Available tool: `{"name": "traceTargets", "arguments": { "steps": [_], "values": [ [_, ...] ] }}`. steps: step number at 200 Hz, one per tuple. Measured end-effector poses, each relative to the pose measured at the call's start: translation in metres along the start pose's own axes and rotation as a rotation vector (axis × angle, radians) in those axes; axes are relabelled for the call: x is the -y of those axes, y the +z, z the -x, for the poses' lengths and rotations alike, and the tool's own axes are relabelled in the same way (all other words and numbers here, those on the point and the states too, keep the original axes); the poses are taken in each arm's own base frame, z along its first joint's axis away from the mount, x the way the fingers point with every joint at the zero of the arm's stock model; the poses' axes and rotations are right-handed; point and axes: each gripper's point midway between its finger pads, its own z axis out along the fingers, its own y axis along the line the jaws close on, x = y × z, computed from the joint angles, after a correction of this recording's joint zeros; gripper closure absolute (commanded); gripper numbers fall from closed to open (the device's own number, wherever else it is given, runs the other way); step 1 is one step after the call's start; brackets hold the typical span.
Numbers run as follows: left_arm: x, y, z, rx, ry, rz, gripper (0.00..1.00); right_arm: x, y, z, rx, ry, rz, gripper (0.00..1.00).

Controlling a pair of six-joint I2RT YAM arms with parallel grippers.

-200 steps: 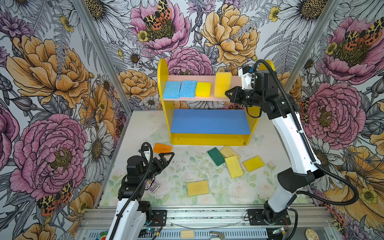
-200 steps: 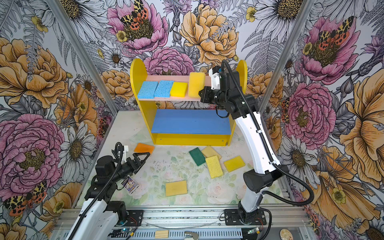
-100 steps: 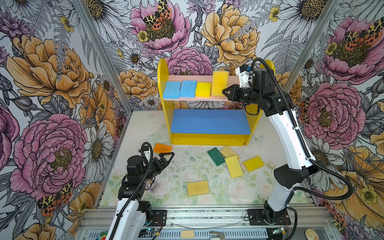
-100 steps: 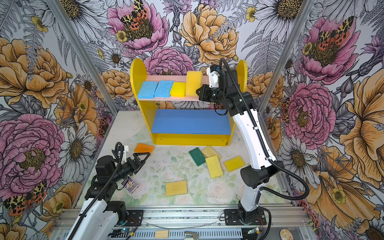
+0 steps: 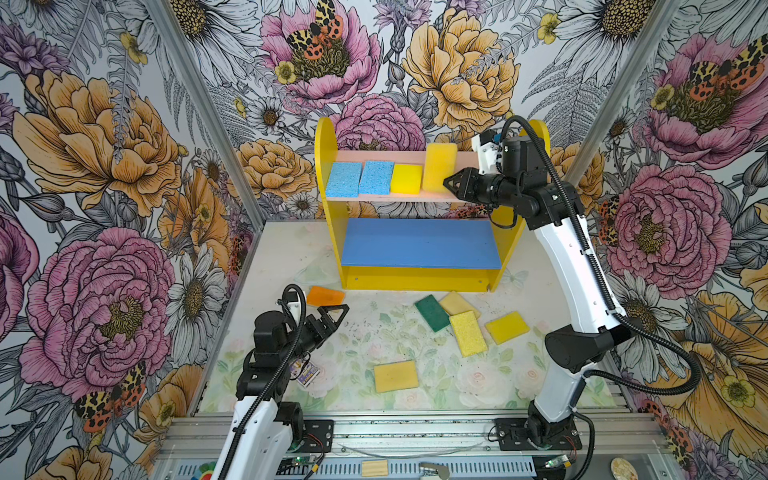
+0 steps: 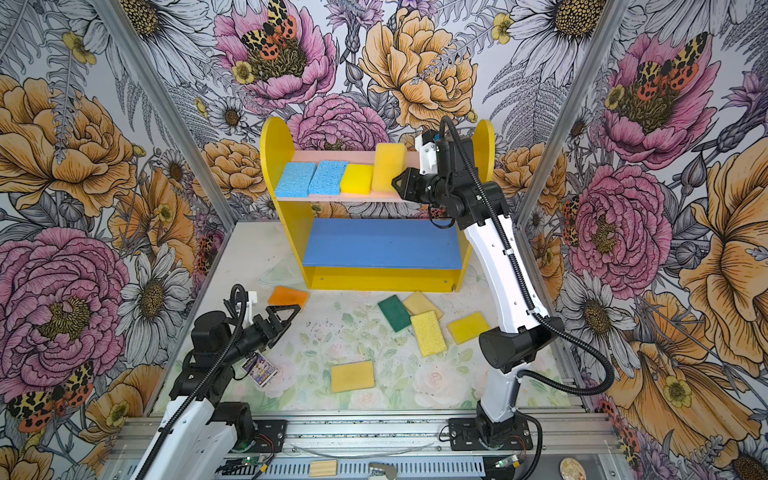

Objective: Place and organize the cleaning sponges onto the shelf
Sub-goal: 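Lower the sponge flat on the pink shelf and open the right gripper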

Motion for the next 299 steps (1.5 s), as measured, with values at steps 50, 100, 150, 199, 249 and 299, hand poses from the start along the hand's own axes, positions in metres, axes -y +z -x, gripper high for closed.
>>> {"name": "traceTargets", "arguments": {
  "steps": [50, 100, 150, 199, 249, 299],
  "values": [
    [0.0, 0.0, 0.0, 0.0, 0.0, 0.0, 0.01, 0.003, 0.003, -0.001, -0.005, 0.007, -0.004, 0.54],
    [0.0, 0.0, 0.0, 0.0, 0.0, 0.0, 0.01, 0.002, 0.003, -0.001, -0.004, 0.005, -0.004, 0.48],
    [0.0, 0.0, 0.0, 0.0, 0.0, 0.0, 0.01, -0.002, 0.002, 0.007, 0.017, -0.003, 0.007, 0.46],
    [0.0, 0.0, 0.0, 0.0, 0.0, 0.0, 0.01, -0.003, 0.012, 0.016, 0.034, -0.009, 0.02, 0.45],
    [0.0, 0.0, 0.0, 0.0, 0.0, 0.0, 0.01, 0.003, 0.024, 0.015, 0.02, -0.003, 0.021, 0.44],
    [-0.001, 0.001, 0.0, -0.002, -0.004, 0.004, 0.01, 0.003, 0.023, 0.016, 0.022, -0.004, 0.023, 0.43]
  ]
}}
